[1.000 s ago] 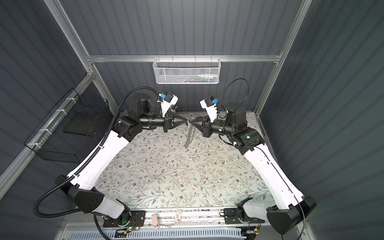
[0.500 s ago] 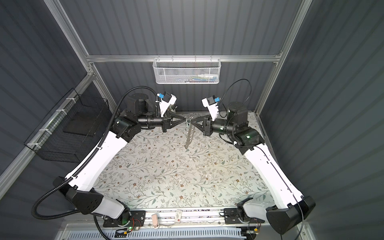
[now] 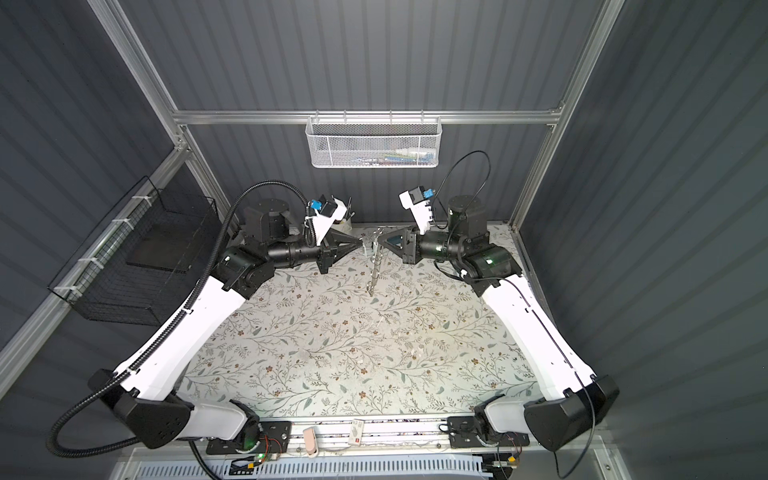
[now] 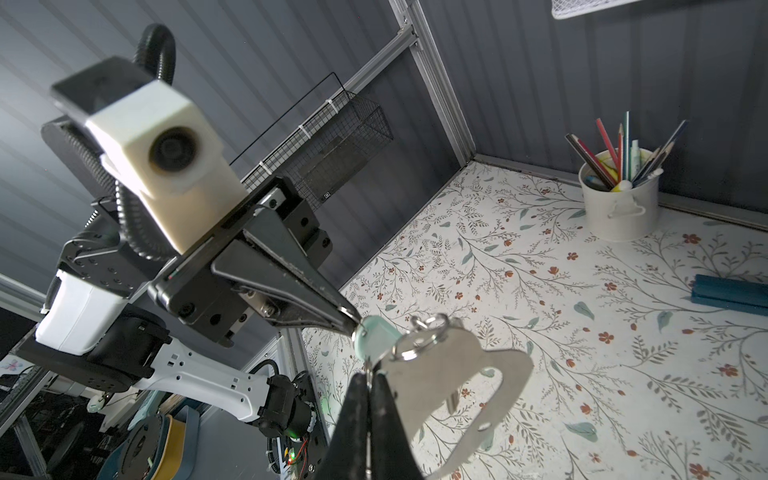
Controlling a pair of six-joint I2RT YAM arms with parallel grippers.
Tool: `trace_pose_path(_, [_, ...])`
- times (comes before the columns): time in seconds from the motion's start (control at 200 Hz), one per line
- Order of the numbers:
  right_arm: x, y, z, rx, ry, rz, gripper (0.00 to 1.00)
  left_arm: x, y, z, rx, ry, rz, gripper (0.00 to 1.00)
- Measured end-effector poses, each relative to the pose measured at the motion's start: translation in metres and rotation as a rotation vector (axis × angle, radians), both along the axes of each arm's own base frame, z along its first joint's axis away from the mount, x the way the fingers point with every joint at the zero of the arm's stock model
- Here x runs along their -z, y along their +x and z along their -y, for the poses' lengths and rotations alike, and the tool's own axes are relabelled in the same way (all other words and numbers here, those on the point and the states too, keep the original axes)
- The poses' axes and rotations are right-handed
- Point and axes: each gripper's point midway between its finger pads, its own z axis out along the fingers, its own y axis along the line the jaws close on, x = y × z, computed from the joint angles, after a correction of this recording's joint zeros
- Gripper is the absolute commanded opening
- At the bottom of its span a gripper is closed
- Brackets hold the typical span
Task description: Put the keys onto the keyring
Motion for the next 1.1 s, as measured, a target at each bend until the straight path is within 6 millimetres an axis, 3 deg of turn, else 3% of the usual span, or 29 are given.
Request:
trace_pose_path(0.165, [-0.001,-0.002,-0.006,-0.011,-0.021,-0.010,0.06,-0.006,0.002,-0.012,-0.045,0.045,0.152,0.00])
trace_pose_path(0.41, [0.012,-0.002,-0.015,-0.015,-0.055,-0.045,0.06,-0.009,-0.002,-0.006,-0.014,0.082,0.263,0.00])
trace_pose_path(0.815, [0.014,0.001,-0.016,0.005,-0.072,-0.050,0.06,0.008,-0.001,0.006,0.030,0.129,0.276,0.00])
trace_pose_path(1.101, [0.013,0.001,-0.016,0.007,-0.072,-0.048,0.06,0.009,-0.002,0.008,0.033,0.133,0.276,0.00])
